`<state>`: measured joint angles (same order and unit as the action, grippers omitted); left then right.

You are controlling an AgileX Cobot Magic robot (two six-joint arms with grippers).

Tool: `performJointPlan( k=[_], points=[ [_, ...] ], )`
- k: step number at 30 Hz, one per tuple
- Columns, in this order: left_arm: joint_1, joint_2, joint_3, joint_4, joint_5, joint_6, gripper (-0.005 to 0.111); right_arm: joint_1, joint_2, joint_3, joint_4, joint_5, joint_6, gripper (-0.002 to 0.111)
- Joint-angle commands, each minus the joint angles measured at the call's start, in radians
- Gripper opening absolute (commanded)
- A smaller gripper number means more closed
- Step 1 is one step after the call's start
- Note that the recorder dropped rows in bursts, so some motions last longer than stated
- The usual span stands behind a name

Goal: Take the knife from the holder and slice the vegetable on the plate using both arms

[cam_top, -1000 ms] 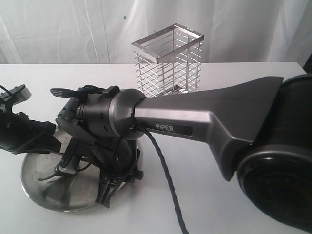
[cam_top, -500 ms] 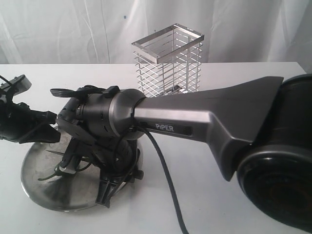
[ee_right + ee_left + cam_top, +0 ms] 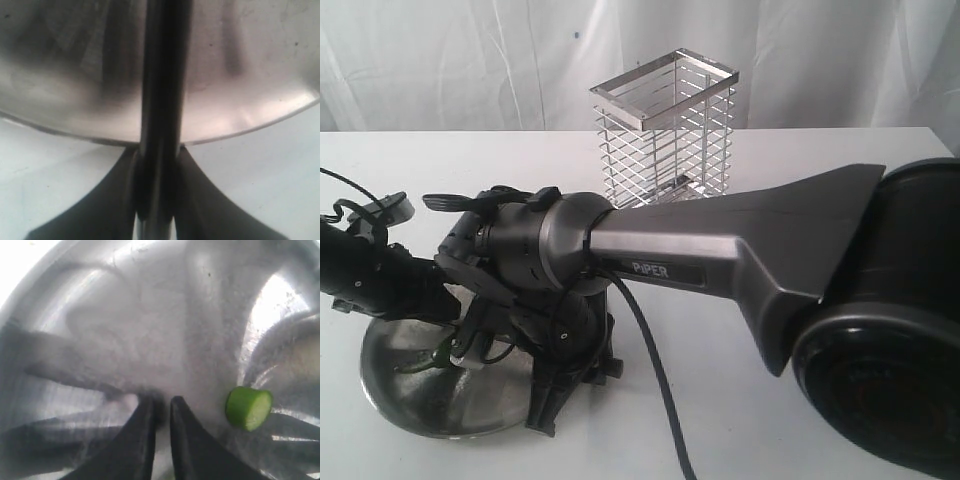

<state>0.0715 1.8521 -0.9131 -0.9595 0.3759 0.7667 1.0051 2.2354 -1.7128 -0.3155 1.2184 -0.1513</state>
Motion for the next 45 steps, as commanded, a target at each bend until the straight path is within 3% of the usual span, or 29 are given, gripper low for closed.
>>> performJointPlan(
  k=[1,8,14,19,27,45],
  points=[
    [-0.014,-0.067,0.002,0.055,0.003,0.0,0.02,-0.001,-0.005,-0.001,-0.002,0.003,-0.01,0.0],
    [-0.014,-0.226,-0.043,0.269,0.027,-0.157,0.019,-0.001,-0.005,-0.001,-0.021,0.003,-0.01,0.0],
    [-0.014,-0.306,-0.052,0.472,0.153,-0.301,0.007,-0.001,-0.005,-0.001,-0.021,0.003,-0.01,0.0],
    [-0.014,-0.315,-0.052,0.423,0.202,-0.3,0.007,-0.001,-0.005,-0.001,-0.021,0.003,-0.01,0.0],
    [-0.014,-0.289,-0.006,0.355,0.158,-0.292,0.027,-0.001,-0.005,-0.008,-0.014,0.003,0.03,0.0],
    [-0.014,-0.289,0.053,0.27,0.099,-0.266,0.028,-0.001,-0.091,-0.031,0.251,0.003,0.231,0.0]
  ],
)
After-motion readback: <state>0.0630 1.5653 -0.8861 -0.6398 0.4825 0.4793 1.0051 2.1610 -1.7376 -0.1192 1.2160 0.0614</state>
